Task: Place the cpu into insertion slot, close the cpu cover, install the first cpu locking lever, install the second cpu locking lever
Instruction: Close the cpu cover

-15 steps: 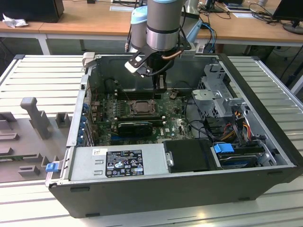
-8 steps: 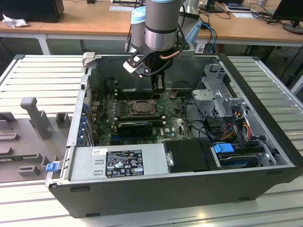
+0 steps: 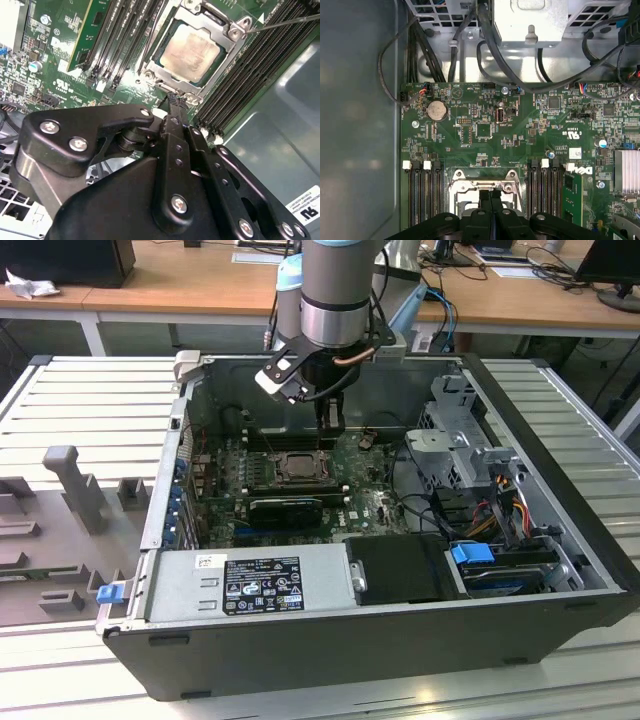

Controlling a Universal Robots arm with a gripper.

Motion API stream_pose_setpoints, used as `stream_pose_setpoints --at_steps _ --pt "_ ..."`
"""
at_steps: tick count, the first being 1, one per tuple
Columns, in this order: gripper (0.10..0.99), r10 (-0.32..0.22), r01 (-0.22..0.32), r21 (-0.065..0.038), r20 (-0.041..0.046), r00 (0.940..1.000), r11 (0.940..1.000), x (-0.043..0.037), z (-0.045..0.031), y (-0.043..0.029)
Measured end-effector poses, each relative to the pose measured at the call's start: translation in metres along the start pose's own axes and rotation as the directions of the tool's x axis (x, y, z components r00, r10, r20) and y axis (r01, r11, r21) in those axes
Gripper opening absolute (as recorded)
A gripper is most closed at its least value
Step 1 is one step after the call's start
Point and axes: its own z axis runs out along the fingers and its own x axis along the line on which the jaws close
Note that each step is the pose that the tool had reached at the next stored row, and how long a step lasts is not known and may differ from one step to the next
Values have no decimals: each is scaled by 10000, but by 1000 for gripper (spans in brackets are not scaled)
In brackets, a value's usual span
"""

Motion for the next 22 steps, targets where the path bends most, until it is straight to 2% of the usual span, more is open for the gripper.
stream_pose_setpoints --at_steps 6,11,13,15,22 --pt "106 -4 4 -37 -1 10000 10000 -7 41 -105" --pt "106 -153 153 -36 -7 9999 9999 -12 145 -154" --pt "106 -238 238 -32 -53 9997 9997 -14 169 -206" --pt "106 -302 302 -28 -72 9995 9995 -14 178 -261" --pt "106 -307 306 -29 -106 9995 9995 -15 178 -355"
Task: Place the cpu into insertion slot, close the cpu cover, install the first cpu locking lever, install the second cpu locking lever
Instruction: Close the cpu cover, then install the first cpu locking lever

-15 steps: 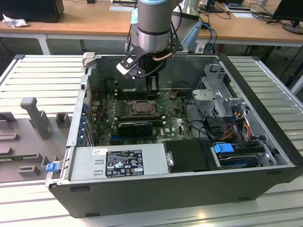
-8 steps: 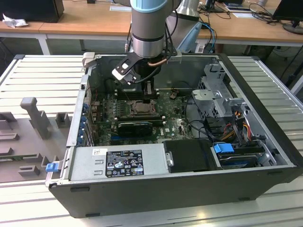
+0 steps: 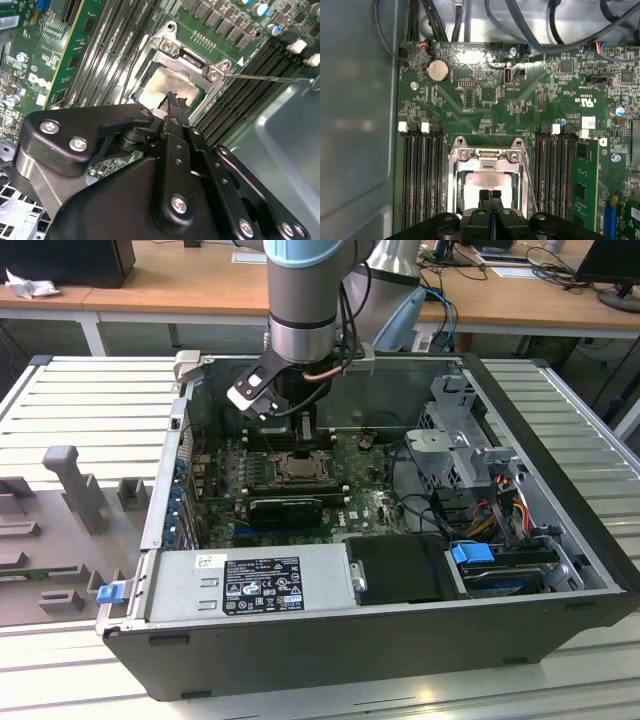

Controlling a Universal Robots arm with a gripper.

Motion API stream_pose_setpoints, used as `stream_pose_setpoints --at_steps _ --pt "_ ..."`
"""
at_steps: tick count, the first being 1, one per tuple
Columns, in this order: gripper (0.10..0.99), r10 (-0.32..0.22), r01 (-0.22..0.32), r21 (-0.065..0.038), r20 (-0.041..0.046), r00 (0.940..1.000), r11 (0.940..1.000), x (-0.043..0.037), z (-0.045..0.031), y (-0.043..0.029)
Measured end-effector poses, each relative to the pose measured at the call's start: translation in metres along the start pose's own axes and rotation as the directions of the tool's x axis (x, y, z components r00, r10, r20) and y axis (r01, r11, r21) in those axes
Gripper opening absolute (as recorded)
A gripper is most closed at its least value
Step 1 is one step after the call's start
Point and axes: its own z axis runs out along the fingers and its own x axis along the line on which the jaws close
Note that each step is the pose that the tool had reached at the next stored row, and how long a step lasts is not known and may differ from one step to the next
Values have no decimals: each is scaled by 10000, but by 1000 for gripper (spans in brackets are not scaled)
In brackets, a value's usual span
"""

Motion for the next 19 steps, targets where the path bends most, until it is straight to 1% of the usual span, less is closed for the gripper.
stream_pose_setpoints --at_steps 6,9,14,19 --pt "106 0 0 1 1 10000 10000 0 -3 -24" --pt "106 -1 1 1 12 10000 10000 1 -56 -21" --pt "106 0 0 0 12 10000 10000 3 -123 -19" --pt "106 0 0 0 12 10000 10000 4 -155 -18"
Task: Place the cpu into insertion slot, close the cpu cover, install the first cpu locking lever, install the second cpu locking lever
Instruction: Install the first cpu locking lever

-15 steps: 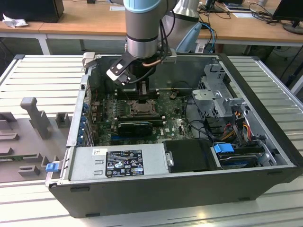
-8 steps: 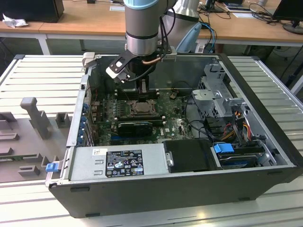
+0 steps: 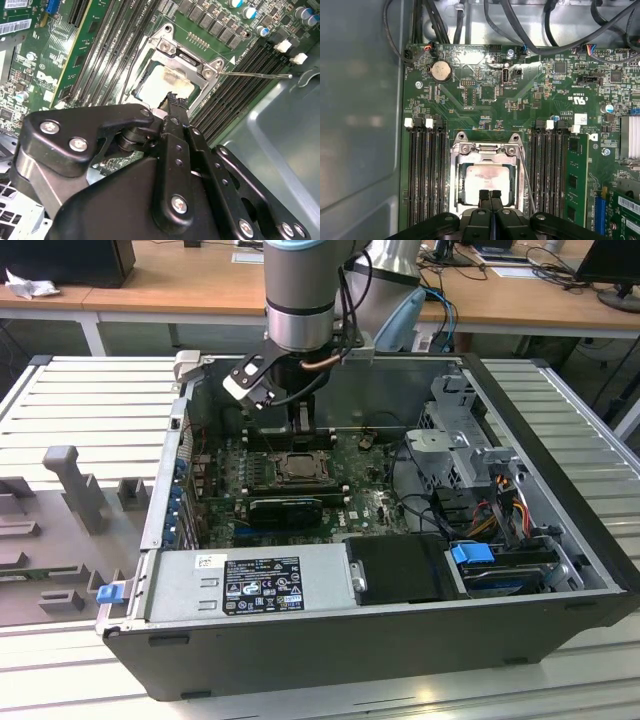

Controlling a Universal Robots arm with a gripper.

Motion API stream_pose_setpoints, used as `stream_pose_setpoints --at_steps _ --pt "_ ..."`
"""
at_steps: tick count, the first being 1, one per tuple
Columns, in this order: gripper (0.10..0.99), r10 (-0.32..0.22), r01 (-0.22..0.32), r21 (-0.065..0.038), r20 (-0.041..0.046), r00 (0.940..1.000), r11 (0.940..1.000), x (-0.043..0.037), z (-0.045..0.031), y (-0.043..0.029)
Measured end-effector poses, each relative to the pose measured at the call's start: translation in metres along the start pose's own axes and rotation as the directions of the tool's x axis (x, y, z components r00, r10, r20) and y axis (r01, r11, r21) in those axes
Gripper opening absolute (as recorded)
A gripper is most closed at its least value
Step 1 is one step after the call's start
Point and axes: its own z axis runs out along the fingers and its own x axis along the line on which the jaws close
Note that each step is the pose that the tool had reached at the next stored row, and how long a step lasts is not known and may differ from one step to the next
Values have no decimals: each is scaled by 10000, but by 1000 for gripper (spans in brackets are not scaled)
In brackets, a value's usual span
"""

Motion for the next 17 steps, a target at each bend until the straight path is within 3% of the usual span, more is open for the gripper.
stream_pose_setpoints --at_steps 17 --pt "106 0 0 1 0 10000 10000 4 -162 6"
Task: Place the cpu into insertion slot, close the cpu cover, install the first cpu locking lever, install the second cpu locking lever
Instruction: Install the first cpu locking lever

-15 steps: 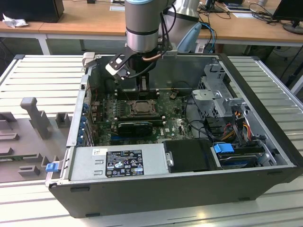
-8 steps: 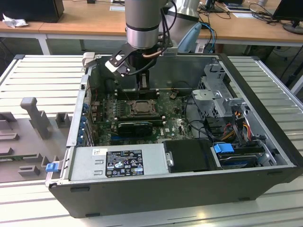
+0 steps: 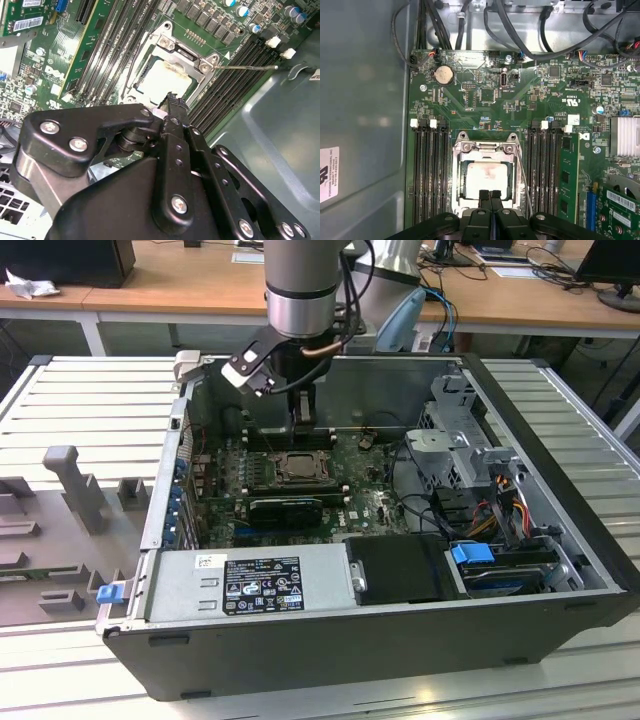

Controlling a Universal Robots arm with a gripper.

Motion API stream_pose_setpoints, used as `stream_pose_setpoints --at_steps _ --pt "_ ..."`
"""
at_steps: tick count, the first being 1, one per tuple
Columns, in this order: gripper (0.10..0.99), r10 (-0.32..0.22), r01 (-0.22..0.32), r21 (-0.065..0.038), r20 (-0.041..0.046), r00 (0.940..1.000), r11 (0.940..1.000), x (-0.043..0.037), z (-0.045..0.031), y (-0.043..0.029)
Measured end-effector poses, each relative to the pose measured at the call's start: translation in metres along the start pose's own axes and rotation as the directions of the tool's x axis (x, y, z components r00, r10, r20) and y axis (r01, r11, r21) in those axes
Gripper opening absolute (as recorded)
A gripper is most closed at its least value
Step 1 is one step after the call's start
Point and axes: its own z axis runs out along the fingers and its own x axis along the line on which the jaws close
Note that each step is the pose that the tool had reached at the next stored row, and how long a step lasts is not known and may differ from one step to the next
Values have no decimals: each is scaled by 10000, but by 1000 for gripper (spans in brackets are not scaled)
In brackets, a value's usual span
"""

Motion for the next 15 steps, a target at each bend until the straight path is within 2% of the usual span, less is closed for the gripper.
stream_pose_setpoints --at_steps 8,15 --pt "106 0 0 0 0 10000 10000 2 -65 3" --pt "106 0 0 0 1 10000 10000 5 -197 7"
